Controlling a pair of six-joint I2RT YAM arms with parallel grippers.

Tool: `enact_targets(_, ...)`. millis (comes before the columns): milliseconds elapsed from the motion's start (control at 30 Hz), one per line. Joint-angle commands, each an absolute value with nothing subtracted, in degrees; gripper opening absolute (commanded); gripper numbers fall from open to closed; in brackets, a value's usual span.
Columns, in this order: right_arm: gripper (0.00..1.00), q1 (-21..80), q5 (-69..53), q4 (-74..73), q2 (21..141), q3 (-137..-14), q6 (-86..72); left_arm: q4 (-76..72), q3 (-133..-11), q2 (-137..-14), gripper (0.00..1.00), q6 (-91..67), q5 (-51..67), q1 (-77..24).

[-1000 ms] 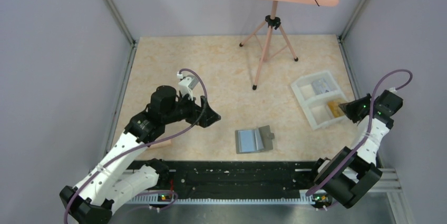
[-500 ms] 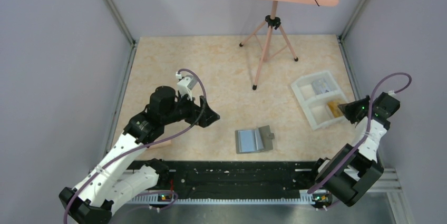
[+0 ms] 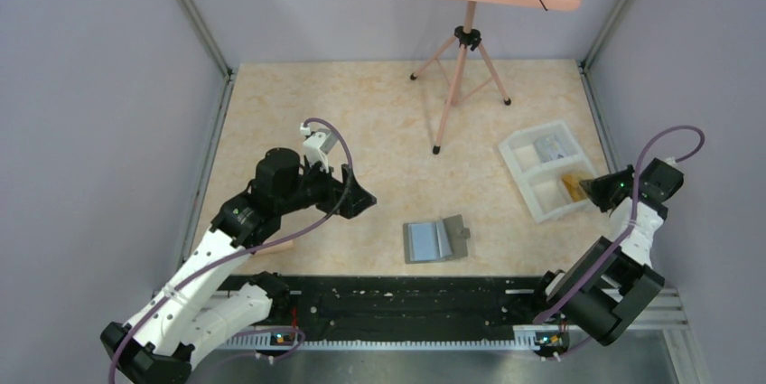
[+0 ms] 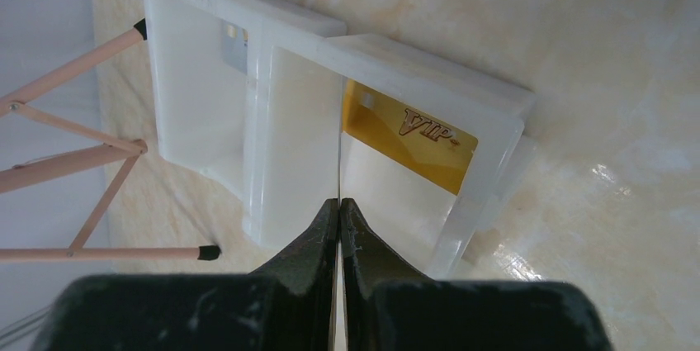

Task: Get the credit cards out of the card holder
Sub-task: Place the credit card in the storage box.

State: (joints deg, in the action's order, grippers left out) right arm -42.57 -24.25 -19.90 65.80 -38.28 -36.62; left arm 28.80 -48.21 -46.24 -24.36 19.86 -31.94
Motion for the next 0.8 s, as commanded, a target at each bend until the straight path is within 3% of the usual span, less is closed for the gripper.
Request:
enact_targets(0,0.01,-43.15,-23.49,-16.87,66.63,-38.3,-36.77,28.23,-49.6,-45.34,0.99,-23.73,19.17,-31.73)
enact_targets(767,0.13,-43.13,-21.59,-16.56,68.22,-38.63,-36.72,28.37,-49.58,-44.14,0.99,-24.08,17.4,-31.71)
